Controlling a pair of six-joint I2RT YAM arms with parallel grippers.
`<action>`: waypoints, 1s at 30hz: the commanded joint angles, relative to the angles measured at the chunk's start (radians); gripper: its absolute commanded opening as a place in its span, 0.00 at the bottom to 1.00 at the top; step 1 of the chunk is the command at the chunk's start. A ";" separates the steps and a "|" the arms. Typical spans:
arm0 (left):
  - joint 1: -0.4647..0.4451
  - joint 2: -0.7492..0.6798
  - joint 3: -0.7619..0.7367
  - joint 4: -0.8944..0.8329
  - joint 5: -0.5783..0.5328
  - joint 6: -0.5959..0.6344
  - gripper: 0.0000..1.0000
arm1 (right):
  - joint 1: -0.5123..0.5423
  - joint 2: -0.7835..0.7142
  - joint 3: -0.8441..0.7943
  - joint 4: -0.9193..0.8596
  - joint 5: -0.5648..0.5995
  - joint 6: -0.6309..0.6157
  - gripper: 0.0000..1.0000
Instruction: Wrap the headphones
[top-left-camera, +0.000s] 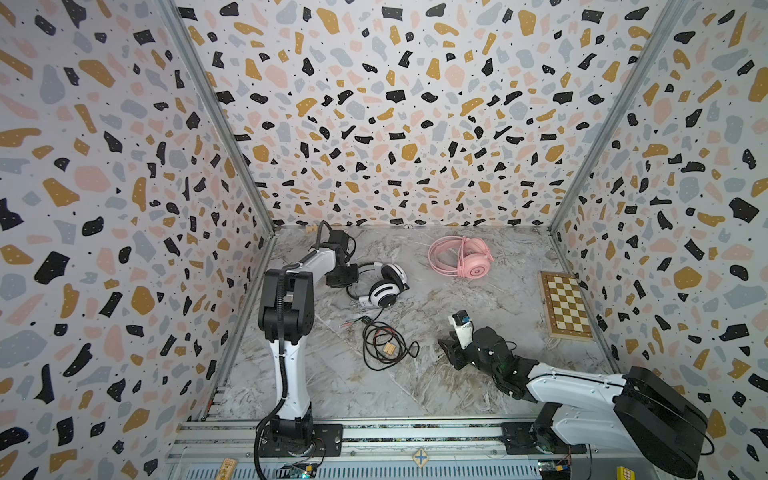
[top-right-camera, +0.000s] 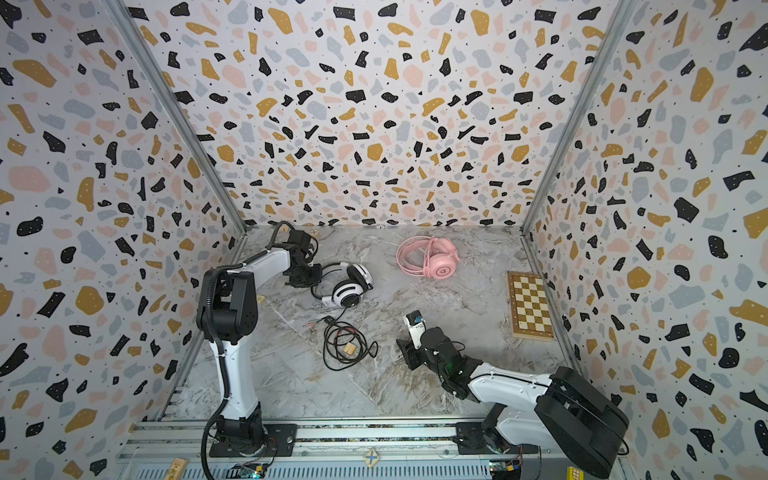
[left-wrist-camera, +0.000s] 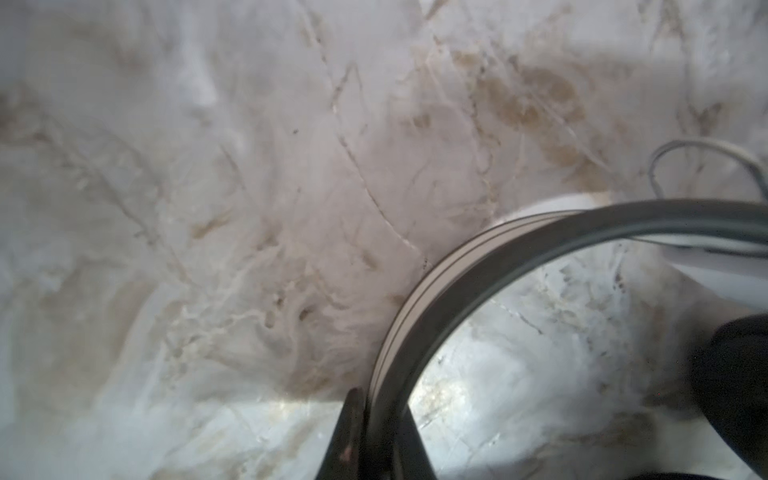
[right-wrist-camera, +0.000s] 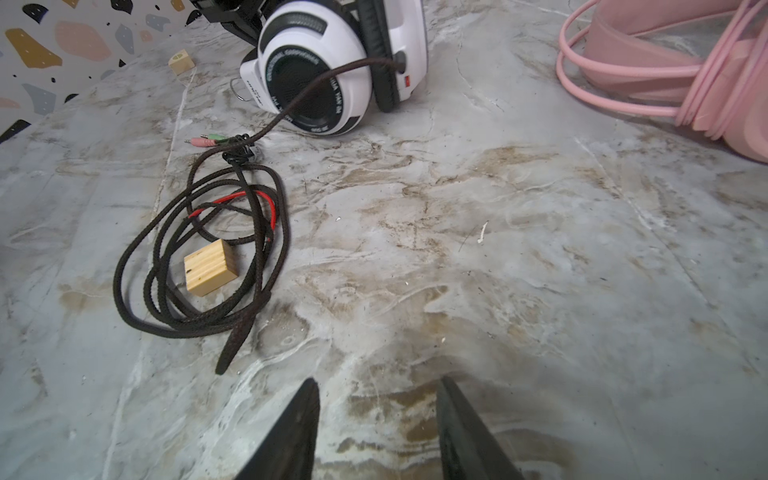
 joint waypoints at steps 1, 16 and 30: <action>-0.003 -0.048 -0.030 0.068 0.009 -0.006 0.00 | 0.005 -0.018 0.032 -0.010 0.021 -0.008 0.48; 0.014 -0.412 -0.342 0.361 0.091 -0.102 0.00 | 0.005 -0.015 0.033 -0.007 0.024 -0.009 0.48; 0.013 -0.813 -0.624 0.521 0.115 -0.226 0.00 | -0.112 0.105 0.363 -0.030 -0.429 0.135 0.99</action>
